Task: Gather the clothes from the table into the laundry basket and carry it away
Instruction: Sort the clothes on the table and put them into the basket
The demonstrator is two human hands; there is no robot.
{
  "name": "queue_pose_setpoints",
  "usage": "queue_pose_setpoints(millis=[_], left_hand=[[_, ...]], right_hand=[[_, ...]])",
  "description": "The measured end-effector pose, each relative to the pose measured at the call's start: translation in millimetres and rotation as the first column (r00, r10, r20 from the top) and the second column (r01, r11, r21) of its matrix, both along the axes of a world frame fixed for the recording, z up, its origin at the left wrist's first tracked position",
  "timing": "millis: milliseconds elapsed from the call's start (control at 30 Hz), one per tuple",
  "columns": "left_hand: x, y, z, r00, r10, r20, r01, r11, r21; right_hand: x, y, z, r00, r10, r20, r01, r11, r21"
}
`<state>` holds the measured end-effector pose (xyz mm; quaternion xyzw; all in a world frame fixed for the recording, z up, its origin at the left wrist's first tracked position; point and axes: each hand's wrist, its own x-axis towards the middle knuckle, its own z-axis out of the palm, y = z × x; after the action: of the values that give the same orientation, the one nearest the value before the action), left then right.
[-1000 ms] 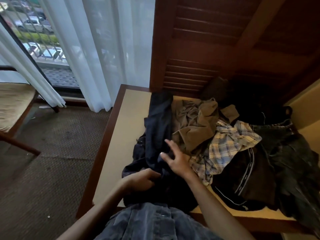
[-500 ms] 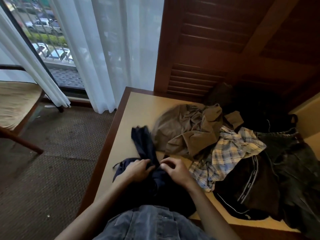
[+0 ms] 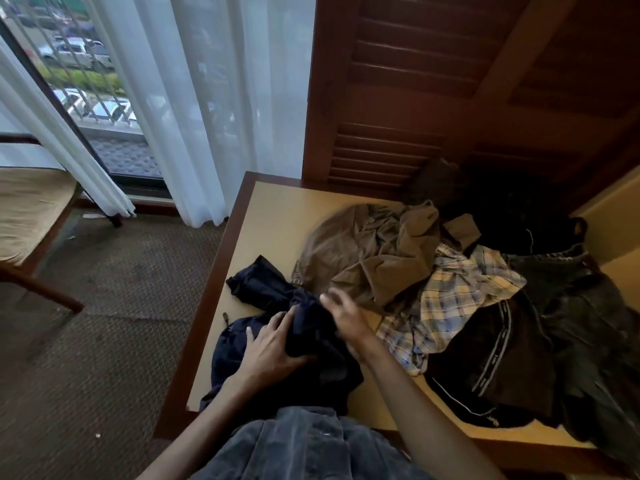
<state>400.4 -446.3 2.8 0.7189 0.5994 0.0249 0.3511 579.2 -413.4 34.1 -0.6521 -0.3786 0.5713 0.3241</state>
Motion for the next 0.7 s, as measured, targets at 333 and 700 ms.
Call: queue_pose_setpoints(millis=[333,700], left_hand=[[-26,28,-21,0.941,0.101,-0.323,-0.073,0.992,0.099],[-39,79,49,0.988,0.116,0.101,-0.108,0.991,-0.083]], right_hand=[[117,48,-39,0.453,0.407,0.793,-0.303,0.907,-0.293],[127,-10,11,0.952,-0.020,0.306,-0.066,0.961,0.269]])
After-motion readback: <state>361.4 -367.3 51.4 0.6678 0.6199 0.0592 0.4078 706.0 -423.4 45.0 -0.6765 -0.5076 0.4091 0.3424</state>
